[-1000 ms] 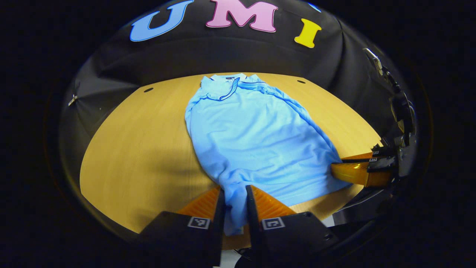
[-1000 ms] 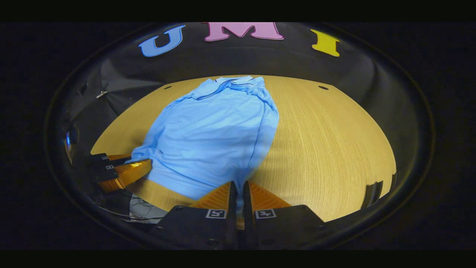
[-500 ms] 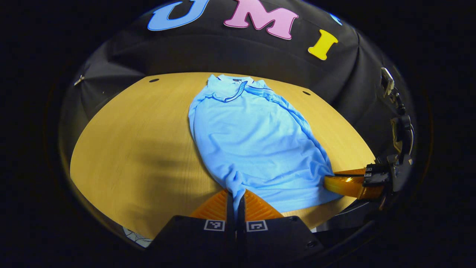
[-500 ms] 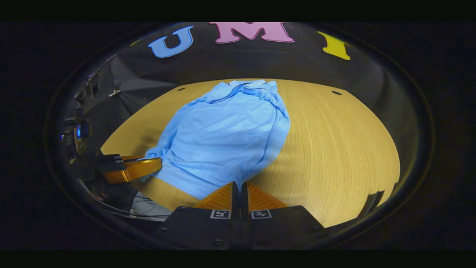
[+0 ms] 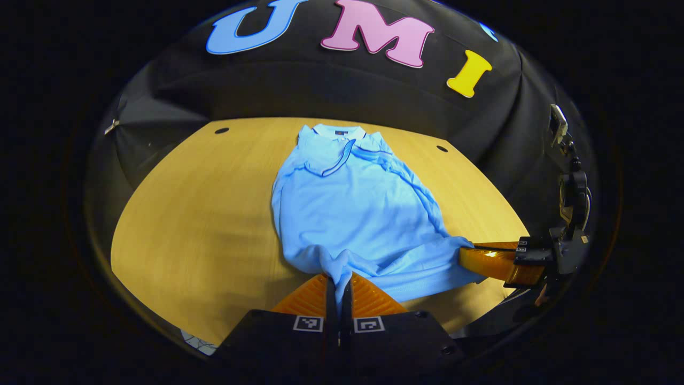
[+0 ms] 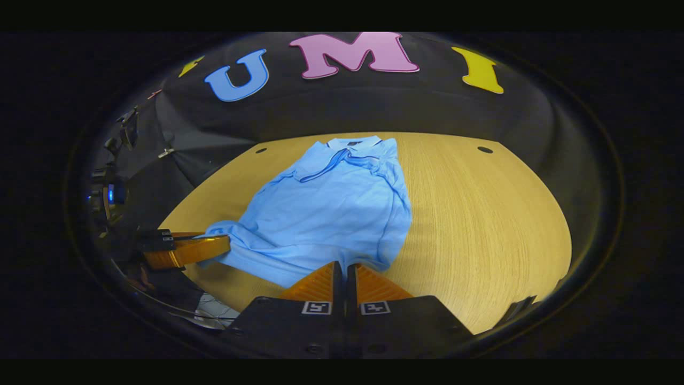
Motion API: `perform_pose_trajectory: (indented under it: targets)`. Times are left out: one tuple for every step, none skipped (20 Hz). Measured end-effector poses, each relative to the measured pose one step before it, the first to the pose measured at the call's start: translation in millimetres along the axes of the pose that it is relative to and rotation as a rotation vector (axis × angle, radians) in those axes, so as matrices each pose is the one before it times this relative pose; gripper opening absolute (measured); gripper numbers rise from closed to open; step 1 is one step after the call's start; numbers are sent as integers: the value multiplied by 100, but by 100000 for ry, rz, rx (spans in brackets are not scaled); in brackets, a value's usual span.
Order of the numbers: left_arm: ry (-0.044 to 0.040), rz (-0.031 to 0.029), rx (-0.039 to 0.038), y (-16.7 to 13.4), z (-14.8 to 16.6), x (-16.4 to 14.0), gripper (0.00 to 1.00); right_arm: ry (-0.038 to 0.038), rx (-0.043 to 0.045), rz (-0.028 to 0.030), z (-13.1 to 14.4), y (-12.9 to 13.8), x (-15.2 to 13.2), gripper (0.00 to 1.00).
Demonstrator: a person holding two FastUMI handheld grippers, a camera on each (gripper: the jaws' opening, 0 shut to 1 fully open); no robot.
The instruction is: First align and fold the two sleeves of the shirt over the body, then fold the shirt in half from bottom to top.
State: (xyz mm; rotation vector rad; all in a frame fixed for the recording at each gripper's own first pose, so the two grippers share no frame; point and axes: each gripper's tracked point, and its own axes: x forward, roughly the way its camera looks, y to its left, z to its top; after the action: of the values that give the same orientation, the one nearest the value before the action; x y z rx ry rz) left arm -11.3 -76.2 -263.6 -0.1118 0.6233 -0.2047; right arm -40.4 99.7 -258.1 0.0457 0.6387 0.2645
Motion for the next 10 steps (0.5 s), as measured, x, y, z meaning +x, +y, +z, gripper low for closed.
perform_pose_trajectory:
  targets:
    - [-1202, -45, -66, 28, 1348, 108, 6, -472, 639, -325, 853, -322, 253, 0]
    - [-1174, -136, -866, -36, 1385, 290, 6, -458, 1108, -963, 799, -492, 170, 5]
    - [-1161, -437, -1564, -199, 1287, 361, 6, -906, 1327, -563, 984, -311, 280, 0]
    - [-1359, -67, -1400, -98, 1280, 325, 6, -1302, 1328, -254, 1195, -225, 335, 5]
    - [-563, 810, -657, 128, 1024, 537, 6, -1135, 907, 178, 1248, -13, 627, 8]
    - [-103, 986, -341, 149, 966, 496, 6, -1276, 125, 295, 1201, -24, 508, 5]
    - [-511, 282, -571, -4, 1131, 577, 6, -1920, -787, 146, 1285, -189, 536, 5]
    - [-1218, 301, -853, 7, 1347, 585, 7, -2603, -928, 295, 1781, -66, 736, 5]
    - [-1530, -246, -753, -12, 1381, 671, 6, -2054, 54, 320, 1571, -115, 1002, 0]
    - [-1084, 495, -435, 158, 1306, 789, 6, -1863, 556, 458, 1630, -84, 1023, 0]
